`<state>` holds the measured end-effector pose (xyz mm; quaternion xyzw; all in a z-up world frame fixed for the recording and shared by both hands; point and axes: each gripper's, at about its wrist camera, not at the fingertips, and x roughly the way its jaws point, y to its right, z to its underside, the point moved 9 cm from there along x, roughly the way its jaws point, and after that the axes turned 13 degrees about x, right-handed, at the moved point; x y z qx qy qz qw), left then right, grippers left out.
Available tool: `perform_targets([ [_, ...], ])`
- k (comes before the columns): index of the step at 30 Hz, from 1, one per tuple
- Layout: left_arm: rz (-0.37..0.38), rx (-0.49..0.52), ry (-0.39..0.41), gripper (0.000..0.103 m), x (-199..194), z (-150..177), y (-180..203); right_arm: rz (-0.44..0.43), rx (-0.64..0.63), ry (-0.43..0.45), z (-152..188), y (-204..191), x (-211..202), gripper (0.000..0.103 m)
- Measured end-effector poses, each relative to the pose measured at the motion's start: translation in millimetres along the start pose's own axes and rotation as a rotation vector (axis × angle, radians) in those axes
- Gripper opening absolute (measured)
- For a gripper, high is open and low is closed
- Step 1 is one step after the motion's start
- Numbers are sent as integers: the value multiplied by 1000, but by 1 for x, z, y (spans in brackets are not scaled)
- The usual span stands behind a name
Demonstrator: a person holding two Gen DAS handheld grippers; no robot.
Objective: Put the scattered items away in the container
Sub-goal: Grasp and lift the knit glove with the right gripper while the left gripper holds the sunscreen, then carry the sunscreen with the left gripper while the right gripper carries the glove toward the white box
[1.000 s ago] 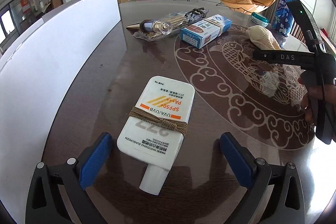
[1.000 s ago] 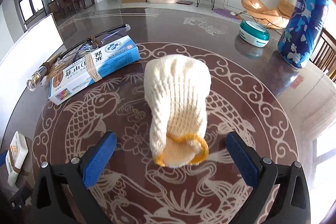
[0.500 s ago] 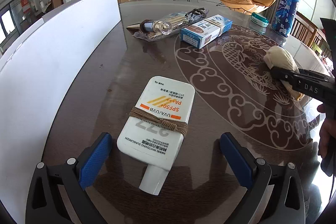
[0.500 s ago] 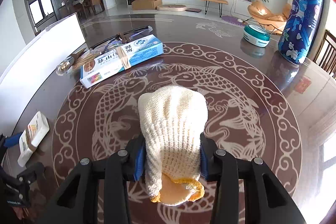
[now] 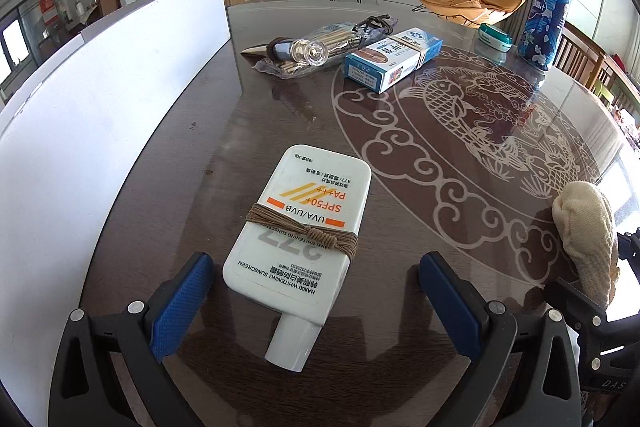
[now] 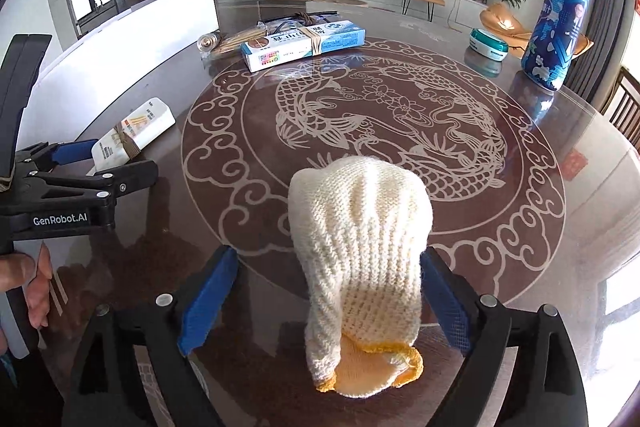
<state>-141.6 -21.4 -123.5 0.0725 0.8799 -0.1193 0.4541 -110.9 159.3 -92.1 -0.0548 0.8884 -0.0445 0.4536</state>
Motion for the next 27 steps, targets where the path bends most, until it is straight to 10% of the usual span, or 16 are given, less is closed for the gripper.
perform_targets([
  [27, 1, -1, 0, 103, -1, 0, 0, 9, 8, -8, 0, 3, 2, 98],
])
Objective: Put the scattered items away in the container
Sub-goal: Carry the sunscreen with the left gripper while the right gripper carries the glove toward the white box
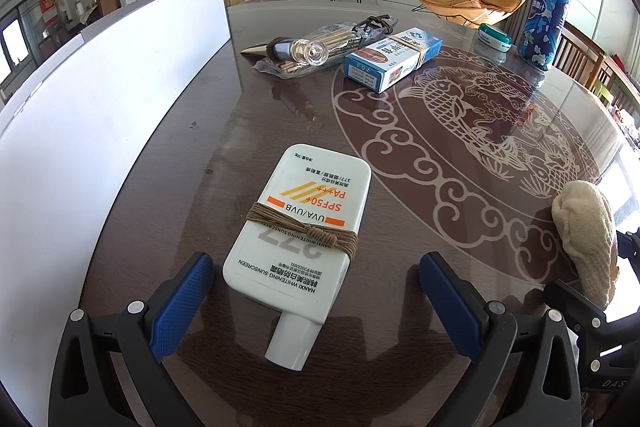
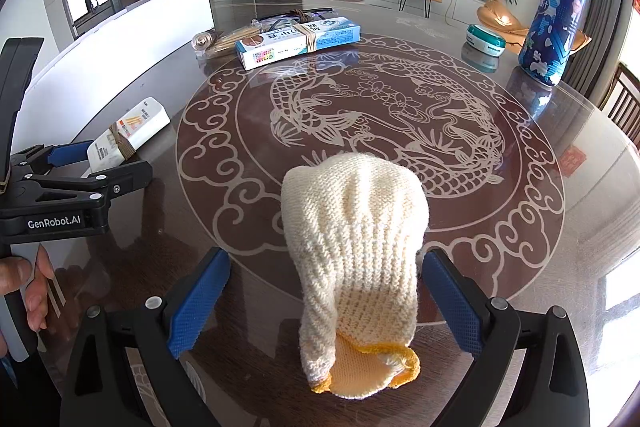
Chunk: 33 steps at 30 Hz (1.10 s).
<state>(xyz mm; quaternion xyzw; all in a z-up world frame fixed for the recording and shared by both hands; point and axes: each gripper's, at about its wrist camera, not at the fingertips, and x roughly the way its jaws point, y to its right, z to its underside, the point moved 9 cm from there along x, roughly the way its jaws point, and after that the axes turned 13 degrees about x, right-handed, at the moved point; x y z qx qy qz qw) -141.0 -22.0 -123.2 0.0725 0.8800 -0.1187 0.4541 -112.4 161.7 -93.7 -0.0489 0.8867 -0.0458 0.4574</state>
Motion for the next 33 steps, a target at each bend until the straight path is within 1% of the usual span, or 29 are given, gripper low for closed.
perform_targets([
  [16, 0, 0, 0, 103, 0, 0, 0, 0, 0, 0, 0, 0, 0, 98],
  [19, 10, 1, 0, 103, 0, 1, 0, -1, -1, -1, 0, 0, 0, 98],
  [21, 36, 34, -8, 103, -1, 2, 1, -3, 0, -2, 0, -1, 1, 99],
  [25, 117, 149, -27, 103, -4, 6, 5, -26, 9, -5, 0, -1, 0, 101],
  [30, 143, 189, -85, 103, 3, 0, 8, -35, -8, -21, 1, -3, 2, 103],
  [33, 162, 219, -85, 103, 5, -3, 9, -33, -65, -84, 4, -2, 2, 103],
])
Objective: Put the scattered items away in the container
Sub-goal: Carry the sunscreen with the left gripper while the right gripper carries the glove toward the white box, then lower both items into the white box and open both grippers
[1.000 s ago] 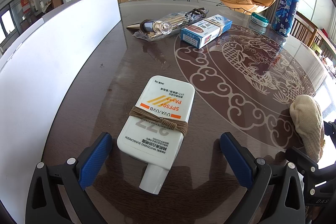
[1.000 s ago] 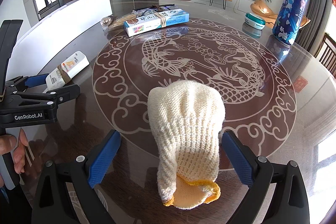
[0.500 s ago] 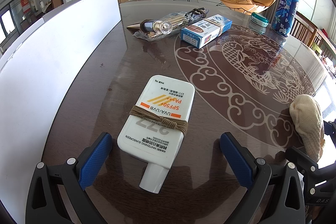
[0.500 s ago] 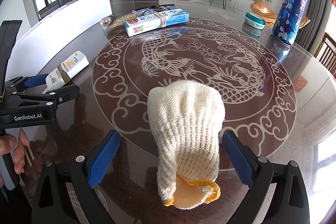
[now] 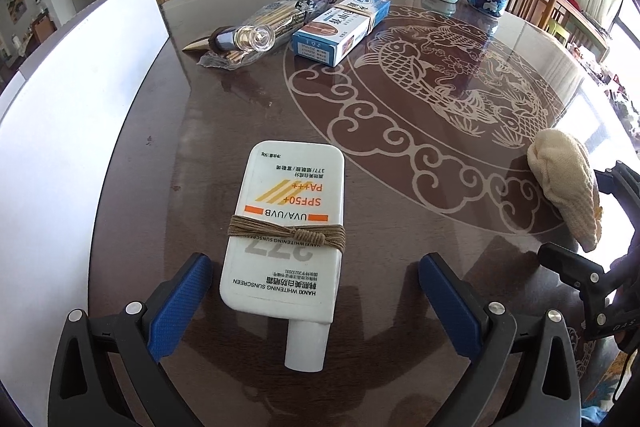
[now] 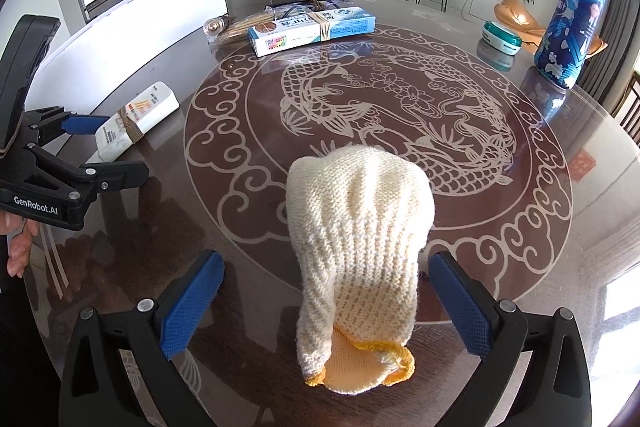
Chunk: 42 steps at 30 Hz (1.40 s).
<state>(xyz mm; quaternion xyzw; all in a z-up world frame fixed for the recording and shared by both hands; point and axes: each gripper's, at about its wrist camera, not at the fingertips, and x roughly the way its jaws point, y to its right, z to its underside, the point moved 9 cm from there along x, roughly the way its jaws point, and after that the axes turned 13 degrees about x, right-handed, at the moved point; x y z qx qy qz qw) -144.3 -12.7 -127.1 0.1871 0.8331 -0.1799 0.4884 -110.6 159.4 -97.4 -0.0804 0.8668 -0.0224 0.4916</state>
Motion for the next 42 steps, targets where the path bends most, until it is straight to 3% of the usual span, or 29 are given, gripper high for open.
perform_targets([
  [3, 2, 19, 16, 99, -1, -2, 0, -31, -8, -59, -1, 7, -6, 103],
  [4, -3, 18, 29, 86, -3, -3, 0, -37, -8, -79, -2, 9, -7, 103],
  [5, -10, 10, 38, 65, -6, -5, -2, -44, -3, -101, -4, 11, -6, 102],
  [6, -14, -2, 37, 53, -8, -7, -3, -56, 4, -126, -4, 12, -5, 98],
  [7, -14, -12, 27, 52, -9, -8, -4, -64, 7, -144, -6, 12, -4, 75],
  [8, -17, -20, 16, 52, -10, -7, -5, -43, -8, -135, -10, 13, -6, 44],
  [9, -19, -32, 11, 52, -11, -5, -6, -48, -17, -143, -12, 12, -7, 37],
  [15, 4, -115, 91, 52, -45, 10, -2, -104, -2, -93, -20, 6, -44, 37],
  [19, -8, -111, 118, 52, -66, 16, 3, -88, -27, -139, -8, -3, -36, 37],
  [24, -9, -136, 182, 52, -115, 13, -16, -140, -64, -103, -25, -45, -50, 37],
  [28, -42, -206, 225, 52, -161, 19, -68, -207, -142, -33, -58, -110, -77, 37],
  [33, -159, -338, 225, 52, -202, 55, -167, -330, -264, 43, -98, -223, -110, 37],
  [38, -242, -461, 159, 52, -207, 101, -247, -431, -365, 82, -118, -336, -118, 38],
  [42, -248, -543, 125, 52, -193, 130, -281, -489, -362, 39, -121, -396, -91, 38],
])
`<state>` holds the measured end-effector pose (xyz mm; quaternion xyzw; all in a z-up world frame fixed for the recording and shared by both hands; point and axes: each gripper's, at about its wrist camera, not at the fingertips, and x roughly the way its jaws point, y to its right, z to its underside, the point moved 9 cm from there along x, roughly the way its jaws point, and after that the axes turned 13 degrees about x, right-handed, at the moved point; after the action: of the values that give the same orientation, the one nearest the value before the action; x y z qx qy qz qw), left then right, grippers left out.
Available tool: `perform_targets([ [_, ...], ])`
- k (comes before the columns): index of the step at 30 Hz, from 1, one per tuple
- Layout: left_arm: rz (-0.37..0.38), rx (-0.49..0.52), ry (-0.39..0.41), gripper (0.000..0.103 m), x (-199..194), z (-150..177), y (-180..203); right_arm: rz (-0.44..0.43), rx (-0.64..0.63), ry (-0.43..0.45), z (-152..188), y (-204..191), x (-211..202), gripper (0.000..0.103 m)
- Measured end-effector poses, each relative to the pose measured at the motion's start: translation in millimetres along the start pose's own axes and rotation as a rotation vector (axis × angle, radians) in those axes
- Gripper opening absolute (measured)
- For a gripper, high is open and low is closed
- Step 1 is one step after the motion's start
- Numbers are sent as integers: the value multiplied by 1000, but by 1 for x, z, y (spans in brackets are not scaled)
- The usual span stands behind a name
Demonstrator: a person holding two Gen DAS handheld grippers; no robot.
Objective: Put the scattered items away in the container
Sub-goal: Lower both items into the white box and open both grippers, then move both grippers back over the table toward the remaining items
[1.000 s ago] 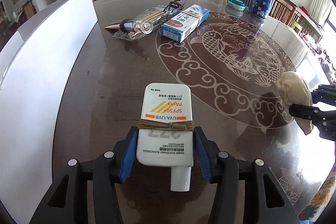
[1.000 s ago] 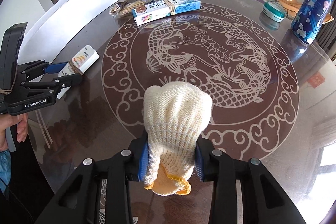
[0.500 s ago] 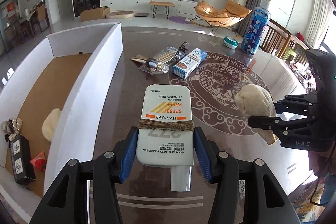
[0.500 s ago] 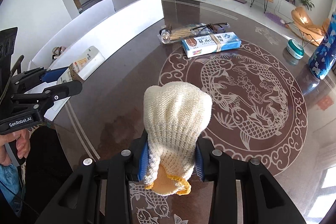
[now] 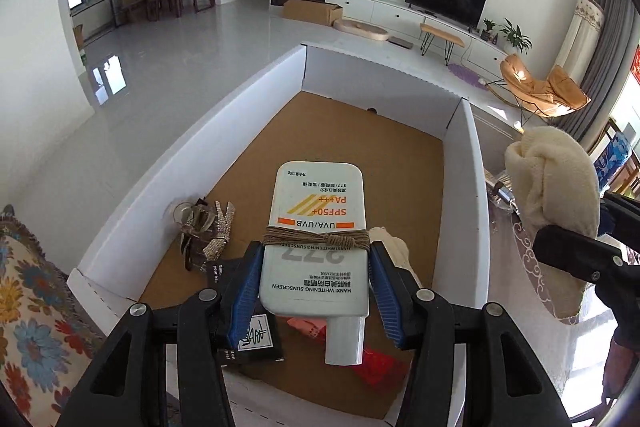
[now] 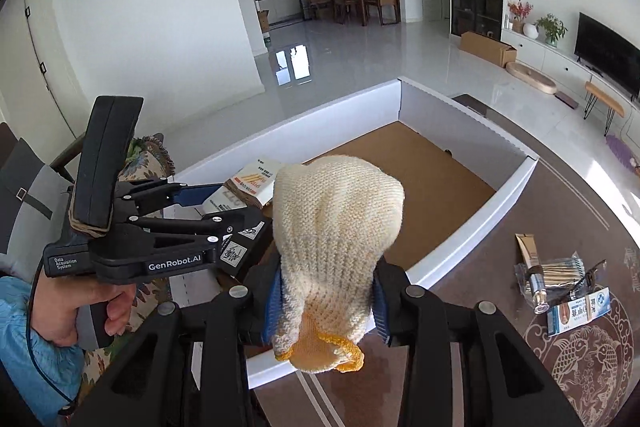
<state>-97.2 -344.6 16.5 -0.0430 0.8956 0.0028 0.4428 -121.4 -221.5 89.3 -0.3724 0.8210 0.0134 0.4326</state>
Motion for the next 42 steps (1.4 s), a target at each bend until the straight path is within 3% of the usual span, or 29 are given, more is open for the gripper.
perform_targets([
  [6, 1, -35, -49, 52, 30, 25, -14, -3, 50, -78, 7, -12, 68, 38],
  [8, -20, -35, -77, 54, 38, 37, -18, -17, 75, -106, 14, -14, 83, 44],
  [9, -30, -39, -94, 55, 42, 42, -22, -21, 88, -115, 17, -14, 88, 51],
  [11, -50, -57, -116, 68, 46, 48, -28, -28, 100, -107, 19, -15, 92, 98],
  [12, -59, -68, -115, 69, 45, 50, -30, -39, 102, -86, 19, -17, 89, 102],
  [15, -85, -85, -89, 69, 35, 52, -34, -58, 84, -39, 19, -16, 71, 102],
  [20, -106, -35, 5, 70, -1, 41, -4, 41, 27, 102, 33, 22, 22, 103],
  [24, -56, 88, 92, 72, -33, 27, 62, 190, 50, 142, 82, 100, -12, 103],
  [26, 0, 153, 130, 85, -46, 23, 105, 276, 104, 140, 112, 153, -27, 103],
  [29, 88, 241, 168, 93, -54, 24, 174, 408, 202, 116, 160, 233, -53, 103],
  [34, 204, 328, 82, 95, -9, 49, 277, 594, 295, 85, 217, 318, -93, 103],
  [38, 231, 307, 0, 94, 44, 72, 320, 610, 344, 77, 239, 335, -104, 103],
  [42, 202, 298, -34, 95, 80, 81, 337, 607, 374, 54, 243, 338, -98, 103],
])
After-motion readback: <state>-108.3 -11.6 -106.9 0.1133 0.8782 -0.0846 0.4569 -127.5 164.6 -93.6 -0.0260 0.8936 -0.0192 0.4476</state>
